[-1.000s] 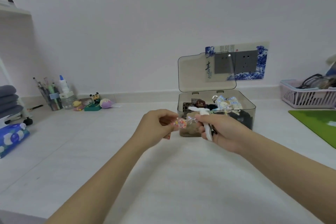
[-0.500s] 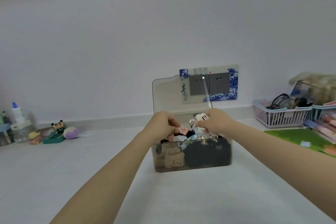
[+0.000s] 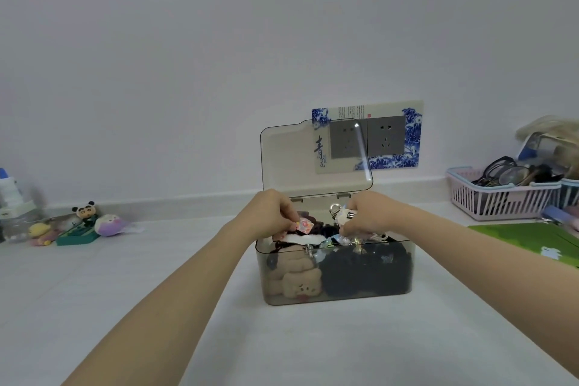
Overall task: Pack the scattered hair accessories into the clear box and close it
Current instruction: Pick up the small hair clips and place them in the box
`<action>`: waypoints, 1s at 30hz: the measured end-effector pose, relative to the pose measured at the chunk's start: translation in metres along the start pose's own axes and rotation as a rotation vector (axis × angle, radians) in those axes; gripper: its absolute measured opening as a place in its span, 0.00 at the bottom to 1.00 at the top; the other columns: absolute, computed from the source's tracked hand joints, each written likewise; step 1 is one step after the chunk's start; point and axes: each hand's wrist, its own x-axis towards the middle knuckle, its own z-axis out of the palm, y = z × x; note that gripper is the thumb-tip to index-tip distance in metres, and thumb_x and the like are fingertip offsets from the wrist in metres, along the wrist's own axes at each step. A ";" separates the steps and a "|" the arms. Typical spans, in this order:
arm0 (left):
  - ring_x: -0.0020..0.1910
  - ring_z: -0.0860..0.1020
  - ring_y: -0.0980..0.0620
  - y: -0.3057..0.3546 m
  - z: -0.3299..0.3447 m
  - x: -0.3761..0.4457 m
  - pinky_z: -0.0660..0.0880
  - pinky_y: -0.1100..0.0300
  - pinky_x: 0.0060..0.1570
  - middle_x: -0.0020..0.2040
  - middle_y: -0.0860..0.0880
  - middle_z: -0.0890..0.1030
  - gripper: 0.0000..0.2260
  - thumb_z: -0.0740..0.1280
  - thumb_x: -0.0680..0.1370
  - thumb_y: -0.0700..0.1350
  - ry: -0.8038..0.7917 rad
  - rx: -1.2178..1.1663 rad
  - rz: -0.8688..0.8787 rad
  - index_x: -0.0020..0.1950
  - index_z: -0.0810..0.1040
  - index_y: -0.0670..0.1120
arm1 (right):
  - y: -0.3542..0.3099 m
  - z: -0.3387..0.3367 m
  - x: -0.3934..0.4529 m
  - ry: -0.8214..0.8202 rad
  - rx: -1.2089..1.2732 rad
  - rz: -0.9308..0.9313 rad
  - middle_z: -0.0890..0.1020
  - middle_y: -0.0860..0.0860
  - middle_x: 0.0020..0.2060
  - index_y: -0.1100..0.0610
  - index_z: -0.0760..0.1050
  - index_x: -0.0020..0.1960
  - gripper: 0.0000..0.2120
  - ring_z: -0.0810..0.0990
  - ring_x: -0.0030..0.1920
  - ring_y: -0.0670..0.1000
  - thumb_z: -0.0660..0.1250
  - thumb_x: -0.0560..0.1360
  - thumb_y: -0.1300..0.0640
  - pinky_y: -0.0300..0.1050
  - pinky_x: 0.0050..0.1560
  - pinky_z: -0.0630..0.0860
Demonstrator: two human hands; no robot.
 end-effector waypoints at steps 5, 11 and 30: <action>0.30 0.78 0.49 0.000 -0.001 0.003 0.76 0.63 0.32 0.33 0.45 0.81 0.07 0.72 0.71 0.34 -0.037 -0.030 -0.007 0.38 0.81 0.45 | 0.000 -0.004 -0.002 -0.068 0.012 -0.006 0.76 0.50 0.25 0.56 0.75 0.34 0.10 0.73 0.27 0.49 0.71 0.69 0.53 0.38 0.33 0.70; 0.33 0.77 0.56 0.004 0.002 0.002 0.71 0.69 0.32 0.34 0.54 0.81 0.03 0.71 0.73 0.40 0.064 -0.032 0.042 0.44 0.85 0.43 | -0.005 -0.009 -0.003 0.011 0.084 -0.016 0.76 0.49 0.34 0.57 0.73 0.45 0.09 0.73 0.33 0.49 0.67 0.75 0.51 0.40 0.33 0.68; 0.48 0.78 0.51 0.022 0.018 0.020 0.72 0.51 0.58 0.46 0.49 0.85 0.07 0.68 0.75 0.50 0.117 0.094 0.012 0.47 0.84 0.49 | -0.026 0.008 0.031 0.100 0.042 -0.056 0.79 0.54 0.33 0.61 0.79 0.43 0.15 0.70 0.30 0.48 0.62 0.77 0.51 0.38 0.28 0.64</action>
